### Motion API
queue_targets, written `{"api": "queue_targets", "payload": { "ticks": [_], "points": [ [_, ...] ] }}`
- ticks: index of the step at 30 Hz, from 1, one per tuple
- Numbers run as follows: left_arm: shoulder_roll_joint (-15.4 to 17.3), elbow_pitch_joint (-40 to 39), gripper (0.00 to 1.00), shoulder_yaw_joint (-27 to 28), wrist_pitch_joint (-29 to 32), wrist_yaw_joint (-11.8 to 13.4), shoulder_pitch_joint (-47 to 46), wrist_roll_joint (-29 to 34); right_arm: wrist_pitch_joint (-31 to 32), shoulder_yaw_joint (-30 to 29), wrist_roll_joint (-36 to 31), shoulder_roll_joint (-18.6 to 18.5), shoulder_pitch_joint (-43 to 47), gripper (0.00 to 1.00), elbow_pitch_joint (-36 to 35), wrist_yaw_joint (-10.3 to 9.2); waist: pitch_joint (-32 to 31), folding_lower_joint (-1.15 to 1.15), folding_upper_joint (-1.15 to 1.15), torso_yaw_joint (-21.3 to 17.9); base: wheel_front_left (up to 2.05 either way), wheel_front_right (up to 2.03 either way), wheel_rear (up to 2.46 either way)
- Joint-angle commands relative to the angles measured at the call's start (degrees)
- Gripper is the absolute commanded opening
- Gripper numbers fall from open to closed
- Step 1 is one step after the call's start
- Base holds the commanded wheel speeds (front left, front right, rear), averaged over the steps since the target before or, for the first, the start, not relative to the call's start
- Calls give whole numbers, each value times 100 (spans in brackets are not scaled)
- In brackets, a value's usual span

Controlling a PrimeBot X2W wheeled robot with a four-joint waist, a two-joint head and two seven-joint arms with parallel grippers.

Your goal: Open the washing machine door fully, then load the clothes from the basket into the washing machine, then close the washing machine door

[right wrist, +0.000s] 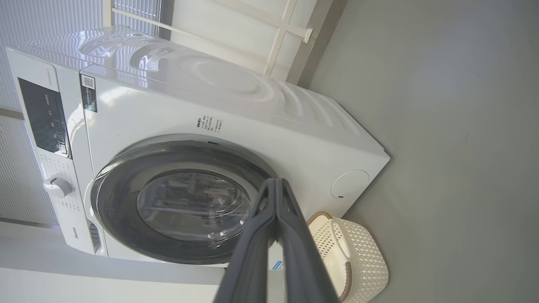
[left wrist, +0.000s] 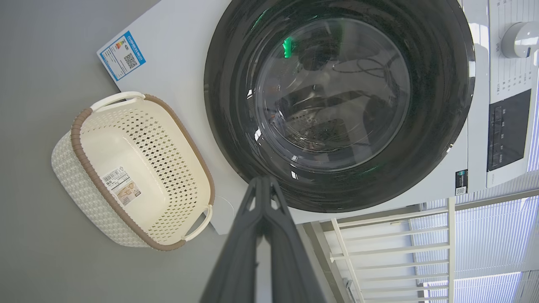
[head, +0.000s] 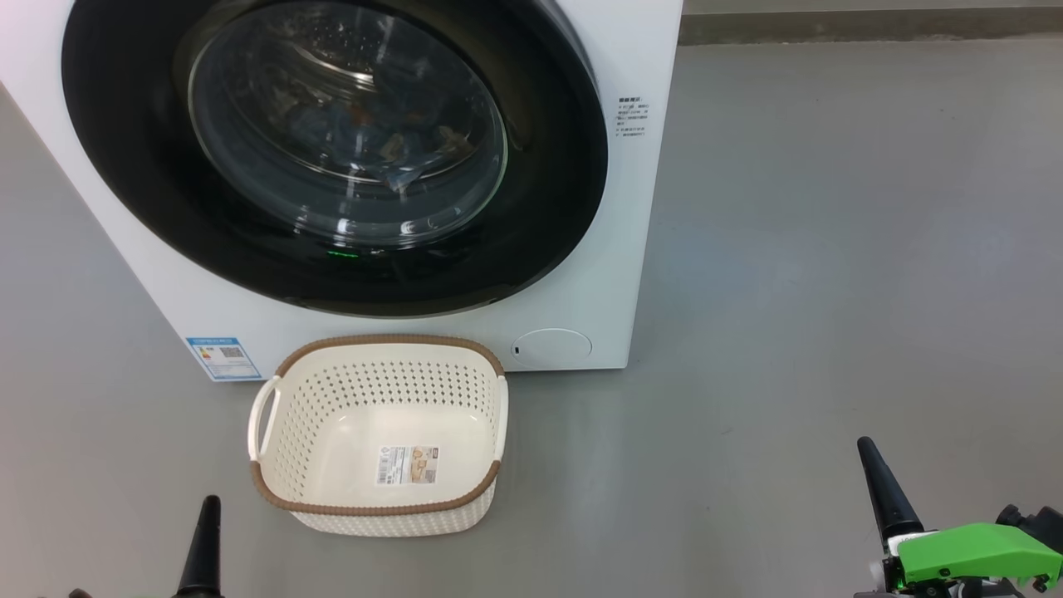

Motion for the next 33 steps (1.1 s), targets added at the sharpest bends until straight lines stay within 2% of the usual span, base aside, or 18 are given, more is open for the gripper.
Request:
{"api": "queue_targets", "payload": {
  "ticks": [1, 7, 11, 20, 33],
  "points": [
    [54, -169, 0, 195, 37, -15, -272, -122, 28, 57, 167, 0, -131, 0, -189, -5, -2, 0, 0, 0, 0, 0, 0],
    [36, -190, 0, 247, 136, -15, -307, -464, 130, 1, 463, 45, -139, 0, -247, -6, -12, 0, 0, 1, 0, 0, 0],
    [4, -228, 0, 342, 317, -17, -369, -1090, 317, -102, 1003, 127, -154, 0, -352, -7, -32, 0, 0, 1, 0, 0, 0],
    [-23, -260, 0, 420, 466, -18, -420, -1604, 469, -186, 1446, 195, -167, 0, -438, -7, -48, 0, 0, 2, 0, 0, 0],
    [-30, -268, 0, 440, 505, -19, -434, -1738, 509, -208, 1562, 212, -170, 0, -460, -8, -53, 0, 0, 2, 0, 0, 0]
  ]
}}
